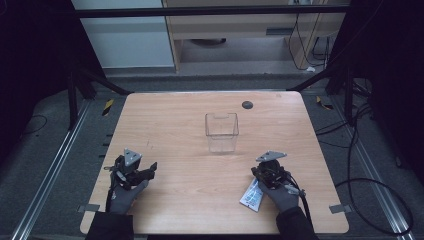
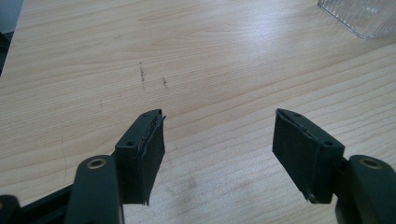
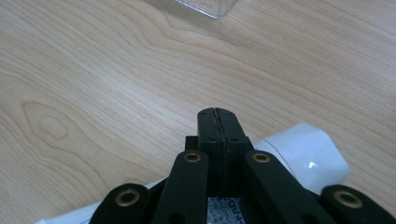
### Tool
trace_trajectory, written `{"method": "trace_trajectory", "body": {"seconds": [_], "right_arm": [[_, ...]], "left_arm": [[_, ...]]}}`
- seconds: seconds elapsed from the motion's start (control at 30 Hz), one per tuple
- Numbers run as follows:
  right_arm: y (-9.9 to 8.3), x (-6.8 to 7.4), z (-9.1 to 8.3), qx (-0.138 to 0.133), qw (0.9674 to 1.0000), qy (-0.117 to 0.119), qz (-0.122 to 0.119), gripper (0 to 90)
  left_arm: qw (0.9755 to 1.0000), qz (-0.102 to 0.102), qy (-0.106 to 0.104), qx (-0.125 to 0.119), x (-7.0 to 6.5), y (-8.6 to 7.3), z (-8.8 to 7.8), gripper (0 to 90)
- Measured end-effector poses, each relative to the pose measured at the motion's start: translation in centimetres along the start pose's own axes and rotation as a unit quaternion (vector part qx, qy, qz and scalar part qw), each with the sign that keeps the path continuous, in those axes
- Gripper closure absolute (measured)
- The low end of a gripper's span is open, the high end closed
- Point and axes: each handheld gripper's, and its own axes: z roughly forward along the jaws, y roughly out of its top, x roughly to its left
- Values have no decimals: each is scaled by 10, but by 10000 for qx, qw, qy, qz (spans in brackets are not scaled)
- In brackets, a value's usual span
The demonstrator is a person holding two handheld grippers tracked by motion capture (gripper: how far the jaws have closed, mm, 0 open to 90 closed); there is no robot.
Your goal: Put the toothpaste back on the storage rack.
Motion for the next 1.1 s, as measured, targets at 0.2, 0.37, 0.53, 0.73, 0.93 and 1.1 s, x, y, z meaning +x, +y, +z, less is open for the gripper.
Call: {"method": "trace_trajectory", "body": {"seconds": [0.2,0.37,0.53,0.73,0.93,1.1], "right_arm": [[-1,-7,-3,55,9998,-168,39,899],[-4,-14,-6,102,9995,-249,141,899],[-6,-18,-8,158,9993,-316,147,898],[-9,-24,-15,223,9989,-327,236,899],[-14,-30,-21,293,9984,-403,277,898],[-18,-32,-27,333,9982,-421,256,898]], "left_arm": [[10000,-8,2,-2,0,0,0,331],[10000,-11,6,-1,1,0,-1,330],[10000,-15,6,-15,1,0,-1,330],[10000,-26,0,-23,1,0,-1,330],[10000,-28,2,-31,1,0,-1,330],[10000,-30,9,-30,1,0,-2,331]]}}
